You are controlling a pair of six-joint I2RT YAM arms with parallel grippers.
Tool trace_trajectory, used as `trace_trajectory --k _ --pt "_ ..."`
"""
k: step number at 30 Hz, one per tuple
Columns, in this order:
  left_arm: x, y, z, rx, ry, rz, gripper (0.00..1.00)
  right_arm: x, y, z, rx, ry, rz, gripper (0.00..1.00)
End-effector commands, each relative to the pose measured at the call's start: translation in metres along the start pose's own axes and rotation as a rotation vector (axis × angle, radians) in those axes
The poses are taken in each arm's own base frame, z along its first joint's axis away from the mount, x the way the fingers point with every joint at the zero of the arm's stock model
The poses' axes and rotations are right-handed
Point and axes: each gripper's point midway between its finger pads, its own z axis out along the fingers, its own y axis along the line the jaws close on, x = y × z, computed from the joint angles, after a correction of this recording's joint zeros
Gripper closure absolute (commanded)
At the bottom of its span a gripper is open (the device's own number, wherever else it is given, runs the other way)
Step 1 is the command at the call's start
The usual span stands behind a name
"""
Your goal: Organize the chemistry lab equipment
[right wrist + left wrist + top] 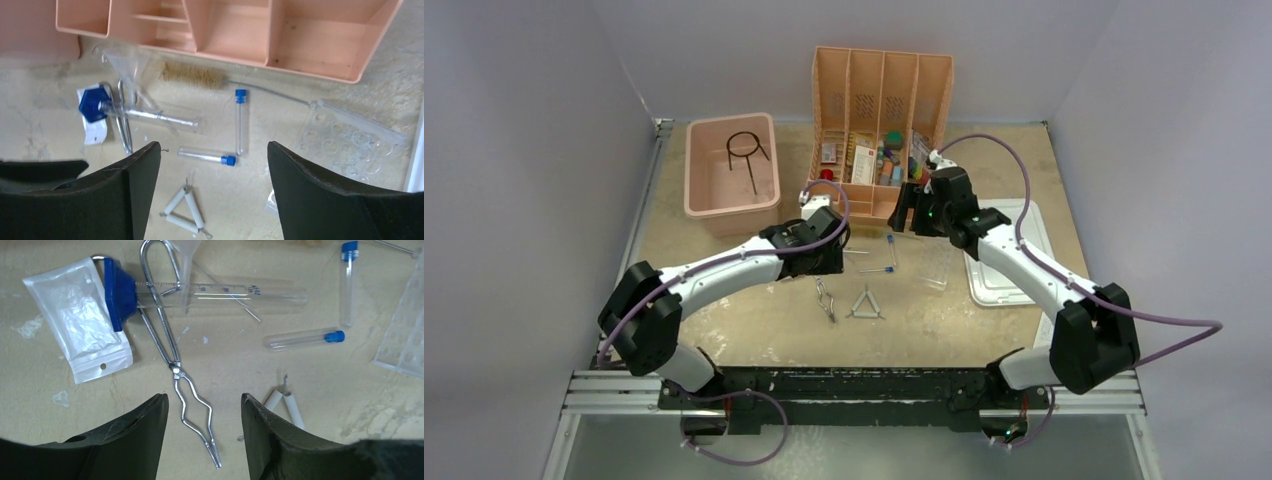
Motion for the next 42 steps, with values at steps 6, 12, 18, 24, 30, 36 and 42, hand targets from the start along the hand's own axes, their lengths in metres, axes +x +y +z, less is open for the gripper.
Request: trace_trajectory --k 6,12,18,24,30,36,42 --pt "-0.026 0.031 -0.016 -0.114 -0.139 -0.177 0.46 0.054 0.075 -0.023 -0.42 0.209 -0.097 0.24" --pt "-0.05 0.063 -0.028 -0.108 -0.208 -0.302 0.46 0.121 0.121 -0.016 -0.533 0.477 -0.14 0.29" --pt "-0.061 0.094 -0.052 -0.169 -0.295 -0.36 0.46 0.161 0.134 -0.011 -0.46 0.588 -0.223 0.33" --pt "-0.065 0.125 -0.067 -0.233 -0.364 -0.444 0.41 0.188 0.13 -0.004 -0.344 0.678 -0.283 0.34" --pt "-0.059 0.137 -0.07 -0.262 -0.381 -0.482 0.38 0.202 0.128 0.0 -0.273 0.754 -0.32 0.37" --pt "-0.054 0.157 -0.083 -0.324 -0.434 -0.538 0.37 0.22 0.123 0.004 -0.196 0.799 -0.375 0.38" --pt "-0.051 0.17 -0.095 -0.354 -0.471 -0.555 0.36 0.237 0.134 0.007 -0.221 0.845 -0.387 0.41"
